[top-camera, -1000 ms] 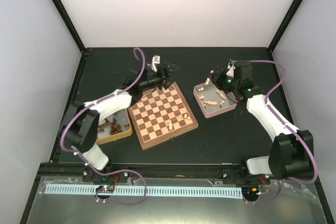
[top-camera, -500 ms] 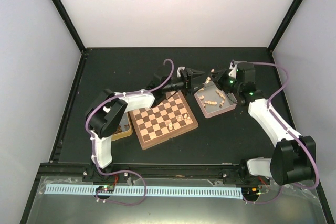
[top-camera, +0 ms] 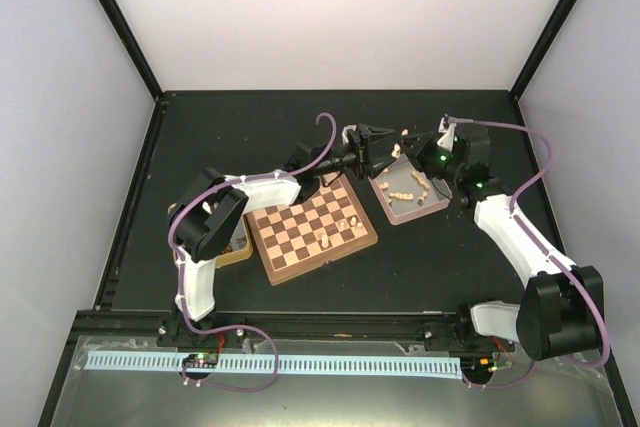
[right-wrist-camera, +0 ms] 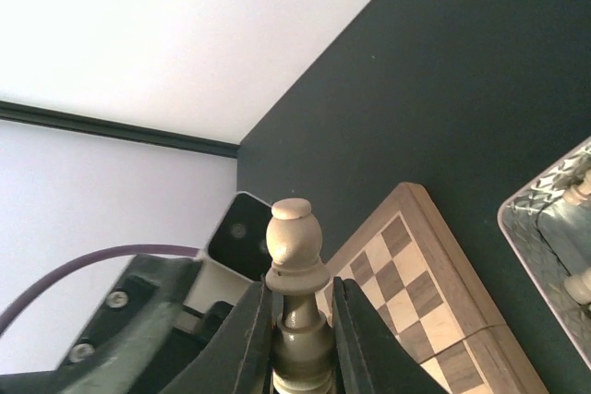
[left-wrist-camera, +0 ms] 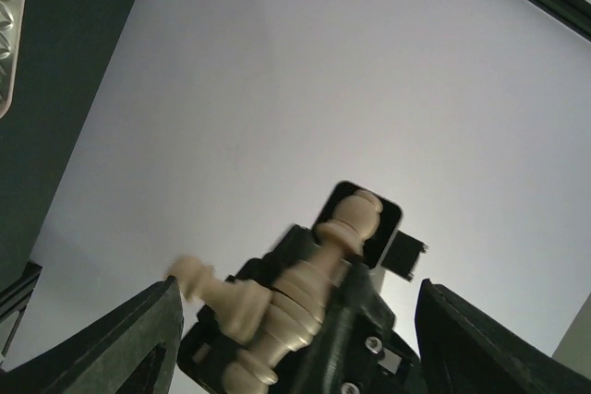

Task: Set up the chess pieces on the board
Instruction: Pick up the chess piece from the storage box.

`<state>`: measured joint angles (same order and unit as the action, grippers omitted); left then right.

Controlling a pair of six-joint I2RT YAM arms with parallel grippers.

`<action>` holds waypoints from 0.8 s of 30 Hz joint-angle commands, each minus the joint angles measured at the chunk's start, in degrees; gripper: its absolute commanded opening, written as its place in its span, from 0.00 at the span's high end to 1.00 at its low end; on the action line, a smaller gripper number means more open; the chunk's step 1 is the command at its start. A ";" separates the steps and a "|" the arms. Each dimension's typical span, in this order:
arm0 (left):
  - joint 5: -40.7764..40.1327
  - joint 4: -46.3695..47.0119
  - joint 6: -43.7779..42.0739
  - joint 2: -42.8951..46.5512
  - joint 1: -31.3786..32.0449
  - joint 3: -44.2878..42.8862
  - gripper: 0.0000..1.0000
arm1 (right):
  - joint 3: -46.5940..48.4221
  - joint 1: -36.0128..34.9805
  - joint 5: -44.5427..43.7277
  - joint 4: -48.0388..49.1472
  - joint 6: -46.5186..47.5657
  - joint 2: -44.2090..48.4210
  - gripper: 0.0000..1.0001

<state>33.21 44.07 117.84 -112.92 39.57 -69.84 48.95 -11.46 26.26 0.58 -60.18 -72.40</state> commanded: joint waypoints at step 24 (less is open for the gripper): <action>-3.49 6.12 10.30 -5.31 2.13 -5.17 0.58 | -4.41 0.69 1.24 4.51 -0.98 4.30 0.89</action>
<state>31.18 45.52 118.56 -117.27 41.01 -72.44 45.47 -11.16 26.46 4.32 -60.69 -69.34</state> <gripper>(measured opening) 0.462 0.134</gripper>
